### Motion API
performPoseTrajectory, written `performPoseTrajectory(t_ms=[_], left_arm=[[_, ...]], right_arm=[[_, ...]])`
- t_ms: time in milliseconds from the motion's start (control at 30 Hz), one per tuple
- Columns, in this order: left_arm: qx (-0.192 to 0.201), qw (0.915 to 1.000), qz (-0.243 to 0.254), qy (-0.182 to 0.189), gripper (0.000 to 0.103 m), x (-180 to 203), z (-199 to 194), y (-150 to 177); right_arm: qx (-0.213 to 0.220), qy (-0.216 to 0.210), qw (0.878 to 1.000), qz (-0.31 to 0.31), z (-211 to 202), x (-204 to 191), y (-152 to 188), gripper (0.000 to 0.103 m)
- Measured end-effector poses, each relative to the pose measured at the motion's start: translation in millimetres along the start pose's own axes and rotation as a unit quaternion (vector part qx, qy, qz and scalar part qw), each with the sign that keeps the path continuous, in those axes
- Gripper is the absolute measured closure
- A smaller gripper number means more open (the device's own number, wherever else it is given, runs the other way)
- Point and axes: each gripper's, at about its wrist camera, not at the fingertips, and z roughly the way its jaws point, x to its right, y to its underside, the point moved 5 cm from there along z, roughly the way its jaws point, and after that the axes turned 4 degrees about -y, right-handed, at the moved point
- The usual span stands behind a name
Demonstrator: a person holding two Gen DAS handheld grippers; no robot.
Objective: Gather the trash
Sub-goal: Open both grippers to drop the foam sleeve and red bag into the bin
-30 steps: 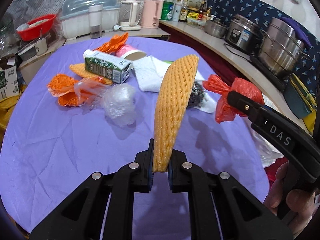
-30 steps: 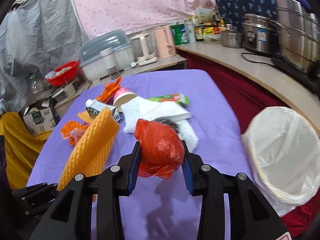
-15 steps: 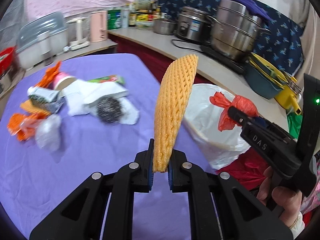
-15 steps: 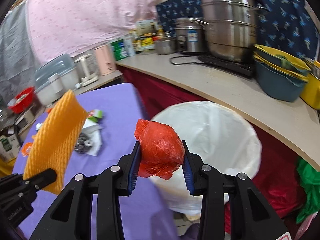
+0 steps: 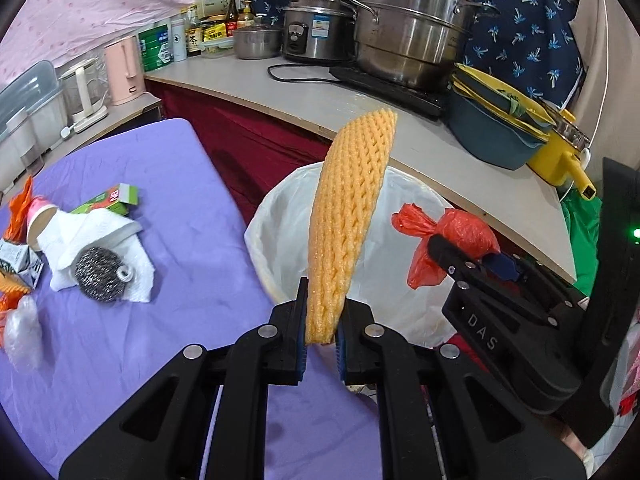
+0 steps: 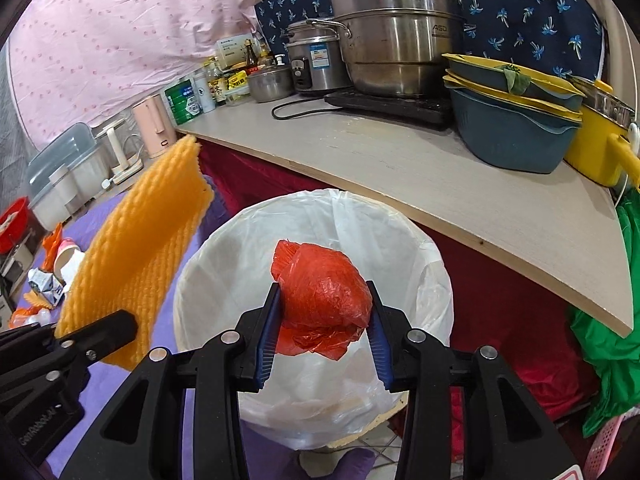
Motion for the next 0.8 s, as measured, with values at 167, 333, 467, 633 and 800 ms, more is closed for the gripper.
performPoseTrajectory(t_ms=[167,333,467,633,800], left_arm=[[0.0,1.0,-0.002,-0.005,0.081,4.8,13.4,-7.1],[0.017,0.9996,-0.017,-0.018,0.057,-3.9,8.5,-14.4],[0.02,0.9991,-0.026,-0.028,0.053,-13.9,3.9,-15.9],[0.026,0.9977,-0.047,-0.04,0.052,-32.8,-7.0,-15.5],[0.034,0.9959,-0.064,-0.053,0.052,-53.3,-21.1,-11.6]], right_arm=[[0.014,0.008,1.0,0.006,-0.8,6.9,-10.1,0.047],[0.035,0.013,0.999,0.009,-12.7,9.2,-20.3,0.038],[0.043,0.008,0.999,0.01,-20.4,6.7,-23.8,0.036],[0.05,0.001,0.999,0.006,-29.3,-2.4,-25.3,0.035],[0.056,-0.012,0.998,-0.003,-38.1,-18.6,-27.1,0.034]])
